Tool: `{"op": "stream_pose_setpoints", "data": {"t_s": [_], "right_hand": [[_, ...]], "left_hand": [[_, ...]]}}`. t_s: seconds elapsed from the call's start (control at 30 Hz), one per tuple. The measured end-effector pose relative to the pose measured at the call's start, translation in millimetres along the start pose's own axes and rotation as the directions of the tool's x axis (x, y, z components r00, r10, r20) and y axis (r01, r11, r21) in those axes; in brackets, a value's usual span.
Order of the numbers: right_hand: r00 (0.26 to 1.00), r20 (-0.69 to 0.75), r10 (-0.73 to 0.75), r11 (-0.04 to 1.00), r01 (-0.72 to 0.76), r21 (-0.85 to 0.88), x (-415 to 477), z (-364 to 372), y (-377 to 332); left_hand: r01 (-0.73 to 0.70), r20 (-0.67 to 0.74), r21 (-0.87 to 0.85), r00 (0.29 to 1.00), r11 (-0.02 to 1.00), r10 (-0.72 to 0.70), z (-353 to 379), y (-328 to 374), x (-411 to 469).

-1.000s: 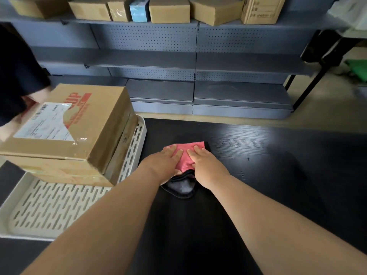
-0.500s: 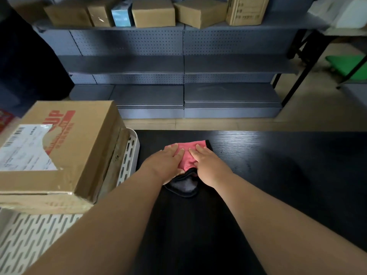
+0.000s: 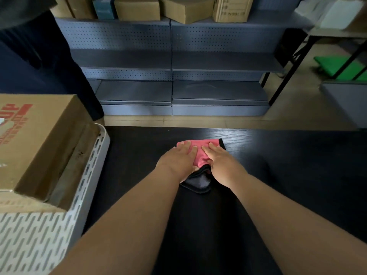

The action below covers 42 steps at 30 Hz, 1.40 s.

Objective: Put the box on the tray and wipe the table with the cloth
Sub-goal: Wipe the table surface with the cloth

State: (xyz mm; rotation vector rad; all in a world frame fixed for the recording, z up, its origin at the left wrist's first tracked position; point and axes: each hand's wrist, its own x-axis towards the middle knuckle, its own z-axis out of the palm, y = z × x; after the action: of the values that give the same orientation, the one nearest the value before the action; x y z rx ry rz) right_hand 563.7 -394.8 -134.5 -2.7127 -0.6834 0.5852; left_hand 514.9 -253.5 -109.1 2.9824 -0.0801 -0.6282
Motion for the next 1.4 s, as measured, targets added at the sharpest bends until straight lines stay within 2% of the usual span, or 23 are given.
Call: {"op": "stream_pose_setpoints", "data": {"t_s": [0.27,0.53,1.07,1.4], "right_hand": [[0.995,-0.037,0.097,0.994,-0.095,0.045,-38.1,-20.2,84.3],[0.99,-0.06,0.129,0.991,-0.126,0.055,-76.3,-24.7,133.4],[0.985,-0.073,0.159,0.986,-0.155,0.055,-157.1,-3.5,160.5],[0.975,-0.1,0.2,0.98,-0.201,0.006,-238.7,43.0,134.4]], "left_hand": [[-0.077,0.0,-0.01,0.997,0.997,0.077,1.0,88.5,31.0],[-0.107,0.008,0.018,0.994,0.994,0.107,7.4,146.0,34.2],[-0.107,0.017,0.012,0.994,0.994,0.107,41.7,208.7,-23.3],[-0.172,0.017,0.032,0.985,0.985,0.171,84.1,222.1,-109.7]]}}
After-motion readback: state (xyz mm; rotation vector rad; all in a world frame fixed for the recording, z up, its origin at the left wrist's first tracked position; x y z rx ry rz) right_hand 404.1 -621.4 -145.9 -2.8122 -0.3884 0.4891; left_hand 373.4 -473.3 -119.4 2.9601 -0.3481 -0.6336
